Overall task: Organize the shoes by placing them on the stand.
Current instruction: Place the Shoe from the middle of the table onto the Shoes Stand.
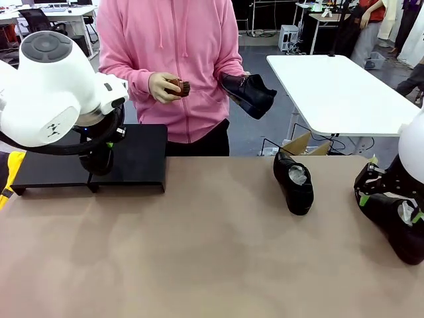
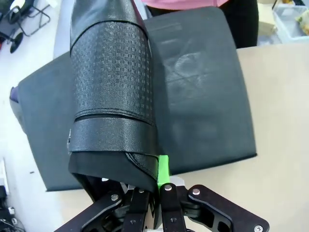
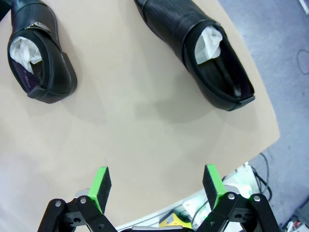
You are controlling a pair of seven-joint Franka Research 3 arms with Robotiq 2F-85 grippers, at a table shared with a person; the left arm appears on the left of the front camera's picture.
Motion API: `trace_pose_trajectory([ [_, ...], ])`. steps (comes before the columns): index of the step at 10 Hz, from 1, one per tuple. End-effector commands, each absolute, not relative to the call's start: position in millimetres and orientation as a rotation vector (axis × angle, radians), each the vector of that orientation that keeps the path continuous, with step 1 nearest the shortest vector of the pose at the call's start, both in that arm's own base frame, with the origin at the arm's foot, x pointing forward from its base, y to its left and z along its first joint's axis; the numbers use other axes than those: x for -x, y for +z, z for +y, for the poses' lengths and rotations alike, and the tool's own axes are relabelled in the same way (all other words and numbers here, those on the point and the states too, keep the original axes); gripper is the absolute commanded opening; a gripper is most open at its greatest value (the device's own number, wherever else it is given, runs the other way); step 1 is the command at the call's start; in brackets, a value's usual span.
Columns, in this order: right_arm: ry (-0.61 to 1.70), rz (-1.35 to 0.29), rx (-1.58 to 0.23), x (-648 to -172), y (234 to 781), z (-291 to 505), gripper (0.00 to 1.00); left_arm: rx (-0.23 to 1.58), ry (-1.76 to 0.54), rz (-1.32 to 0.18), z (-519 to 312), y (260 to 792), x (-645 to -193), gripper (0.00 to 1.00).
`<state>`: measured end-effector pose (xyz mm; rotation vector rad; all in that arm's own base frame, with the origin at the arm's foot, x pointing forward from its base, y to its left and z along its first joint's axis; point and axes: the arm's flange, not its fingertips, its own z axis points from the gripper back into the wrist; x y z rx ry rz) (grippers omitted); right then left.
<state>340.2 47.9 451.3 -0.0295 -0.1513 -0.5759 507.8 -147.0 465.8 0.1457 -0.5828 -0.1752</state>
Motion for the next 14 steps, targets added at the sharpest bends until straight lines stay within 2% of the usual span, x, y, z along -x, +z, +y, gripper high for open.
trace_pose_trajectory([
  [1, -0.561, -0.156, 0.013, -341, 451, 46, 1.0, -0.192, -0.155, -0.613, -150, 466, -522, 0.0],
  [8, -0.561, -0.156, 0.013, -341, 451, 46, 1.0, -0.184, -0.137, -0.584, -149, 441, -537, 0.0],
  [9, -0.561, -0.156, 0.013, -341, 451, 46, 1.0, -0.185, -0.134, -0.587, -150, 441, -536, 0.08],
  [12, -0.561, -0.156, 0.013, -341, 451, 46, 1.0, -0.19, -0.127, -0.598, -148, 441, -536, 0.65],
  [13, -0.561, -0.156, 0.013, -341, 451, 46, 1.0, -0.188, -0.124, -0.604, -148, 442, -536, 0.71],
  [14, -0.561, -0.156, 0.013, -341, 451, 46, 1.0, -0.186, -0.113, -0.601, -146, 444, -535, 0.71],
])
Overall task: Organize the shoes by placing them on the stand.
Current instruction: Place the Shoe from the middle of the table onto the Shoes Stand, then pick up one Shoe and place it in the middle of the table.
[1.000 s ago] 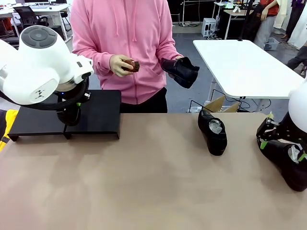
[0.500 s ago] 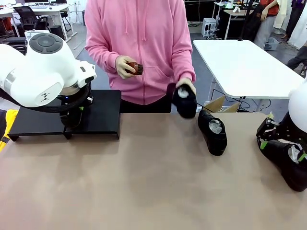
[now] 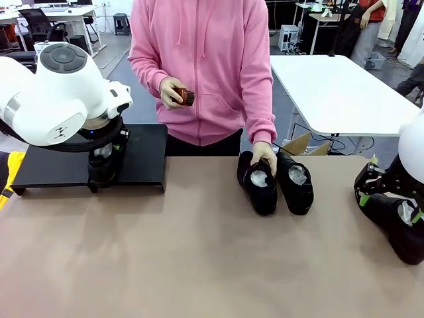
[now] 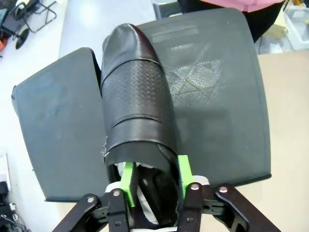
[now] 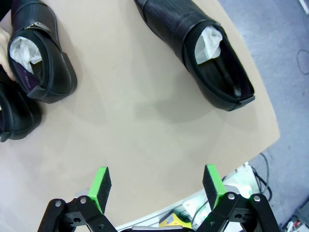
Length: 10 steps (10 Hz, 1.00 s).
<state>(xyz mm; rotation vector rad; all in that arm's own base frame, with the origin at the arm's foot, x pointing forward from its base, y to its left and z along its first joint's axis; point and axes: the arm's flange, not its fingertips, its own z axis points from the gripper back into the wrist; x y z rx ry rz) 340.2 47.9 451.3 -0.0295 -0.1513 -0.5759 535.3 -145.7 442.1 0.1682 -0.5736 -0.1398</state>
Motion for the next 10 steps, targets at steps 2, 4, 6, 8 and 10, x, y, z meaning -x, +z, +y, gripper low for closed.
trace_pose_trajectory([
  [2, -0.561, -0.156, 0.013, -341, 451, 46, 1.0, -0.177, -0.099, -0.628, -142, 454, -528, 0.71],
  [4, -0.561, -0.156, 0.013, -341, 451, 46, 1.0, -0.155, -0.075, -0.659, -140, 467, -518, 0.71],
  [6, -0.561, -0.156, 0.013, -341, 451, 46, 1.0, -0.158, -0.103, -0.622, -143, 465, -529, 0.71],
  [8, -0.561, -0.156, 0.013, -341, 451, 46, 1.0, -0.158, -0.103, -0.622, -143, 465, -529, 0.71],
  [10, -0.561, -0.156, 0.013, -341, 451, 46, 1.0, -0.158, -0.103, -0.622, -143, 465, -529, 0.71],
])
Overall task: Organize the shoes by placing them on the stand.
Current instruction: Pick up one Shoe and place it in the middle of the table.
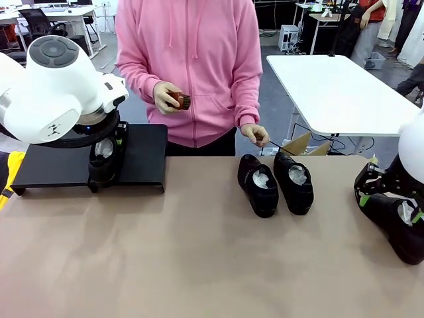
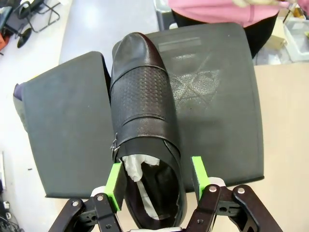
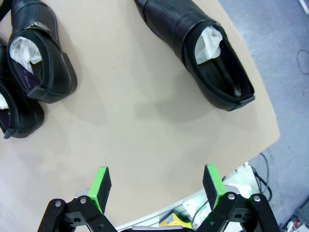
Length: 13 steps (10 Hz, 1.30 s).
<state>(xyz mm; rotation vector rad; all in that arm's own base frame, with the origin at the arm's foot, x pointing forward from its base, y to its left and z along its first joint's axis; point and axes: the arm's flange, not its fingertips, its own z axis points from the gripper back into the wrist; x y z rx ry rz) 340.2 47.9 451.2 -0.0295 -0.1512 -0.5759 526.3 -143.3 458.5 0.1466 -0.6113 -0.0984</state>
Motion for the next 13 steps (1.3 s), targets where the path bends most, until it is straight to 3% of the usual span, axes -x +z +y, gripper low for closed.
trace_pose_trajectory([
  [1, -0.561, -0.156, 0.013, -341, 451, 46, 1.0, -0.158, -0.103, -0.622, -143, 465, -529, 0.71],
  [5, -0.576, -0.151, 0.03, -340, 451, 48, 1.0, -0.158, -0.103, -0.622, -143, 465, -529, 0.71],
  [10, -0.125, -0.166, -0.112, -256, 504, 10, 1.0, -0.158, -0.103, -0.622, -143, 465, -529, 0.71],
  [12, -0.085, -0.131, -0.165, -251, 496, -1, 1.0, -0.158, -0.103, -0.622, -143, 465, -529, 0.71],
  [13, -0.135, -0.187, -0.094, -270, 526, 15, 1.0, -0.146, -0.098, -0.618, -144, 462, -528, 0.71],
])
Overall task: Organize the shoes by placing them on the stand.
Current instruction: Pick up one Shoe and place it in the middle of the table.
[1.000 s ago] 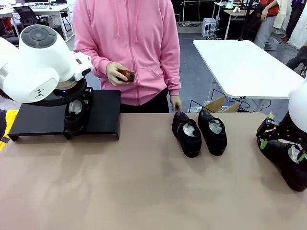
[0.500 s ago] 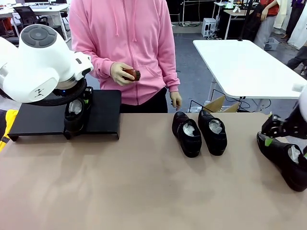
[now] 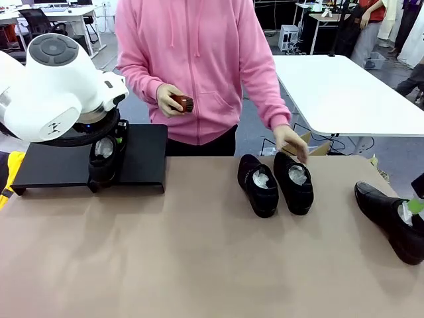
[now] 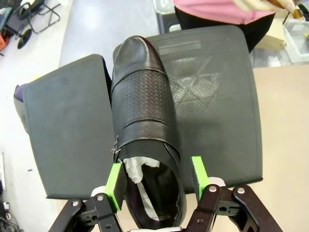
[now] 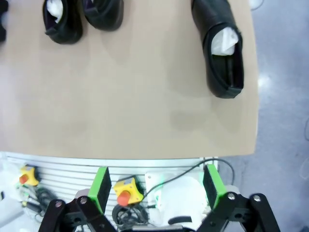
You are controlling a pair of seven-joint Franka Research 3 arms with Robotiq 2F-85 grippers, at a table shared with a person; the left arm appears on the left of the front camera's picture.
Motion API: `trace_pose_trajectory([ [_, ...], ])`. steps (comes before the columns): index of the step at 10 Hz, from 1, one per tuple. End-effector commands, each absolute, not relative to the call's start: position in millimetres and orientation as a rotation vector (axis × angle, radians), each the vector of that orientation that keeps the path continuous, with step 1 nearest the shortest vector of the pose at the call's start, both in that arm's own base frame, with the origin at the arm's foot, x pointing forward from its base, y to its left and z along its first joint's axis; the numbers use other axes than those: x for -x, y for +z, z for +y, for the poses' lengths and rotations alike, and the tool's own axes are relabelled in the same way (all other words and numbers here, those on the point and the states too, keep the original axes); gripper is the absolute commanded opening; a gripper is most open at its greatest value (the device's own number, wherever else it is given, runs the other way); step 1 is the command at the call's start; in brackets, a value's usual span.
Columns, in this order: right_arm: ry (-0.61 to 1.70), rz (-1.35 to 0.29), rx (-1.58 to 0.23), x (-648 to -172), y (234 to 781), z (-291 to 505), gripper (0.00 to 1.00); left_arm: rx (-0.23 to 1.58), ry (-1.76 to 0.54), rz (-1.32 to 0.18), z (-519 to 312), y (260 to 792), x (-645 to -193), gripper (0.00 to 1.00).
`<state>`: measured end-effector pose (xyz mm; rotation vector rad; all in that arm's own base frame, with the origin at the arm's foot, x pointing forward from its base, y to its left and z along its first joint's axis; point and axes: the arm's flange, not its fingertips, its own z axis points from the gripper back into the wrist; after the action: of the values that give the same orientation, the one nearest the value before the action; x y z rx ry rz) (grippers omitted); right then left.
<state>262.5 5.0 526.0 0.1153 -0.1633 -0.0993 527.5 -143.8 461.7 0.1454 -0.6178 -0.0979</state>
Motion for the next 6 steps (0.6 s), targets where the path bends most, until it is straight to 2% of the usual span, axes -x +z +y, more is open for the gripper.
trace_pose_trajectory([
  [1, -0.135, -0.187, -0.094, -270, 526, 15, 1.0, -0.116, -0.097, -0.593, -150, 467, -511, 0.71],
  [3, -0.135, -0.187, -0.094, -270, 526, 15, 1.0, -0.058, -0.068, -0.556, -157, 482, -479, 0.71],
  [4, -0.135, -0.187, -0.094, -270, 526, 15, 1.0, -0.048, -0.009, -0.587, -152, 496, -467, 0.71],
  [6, -0.135, -0.187, -0.094, -270, 526, 15, 1.0, -0.011, -0.012, -0.505, -150, 508, -441, 0.71],
])
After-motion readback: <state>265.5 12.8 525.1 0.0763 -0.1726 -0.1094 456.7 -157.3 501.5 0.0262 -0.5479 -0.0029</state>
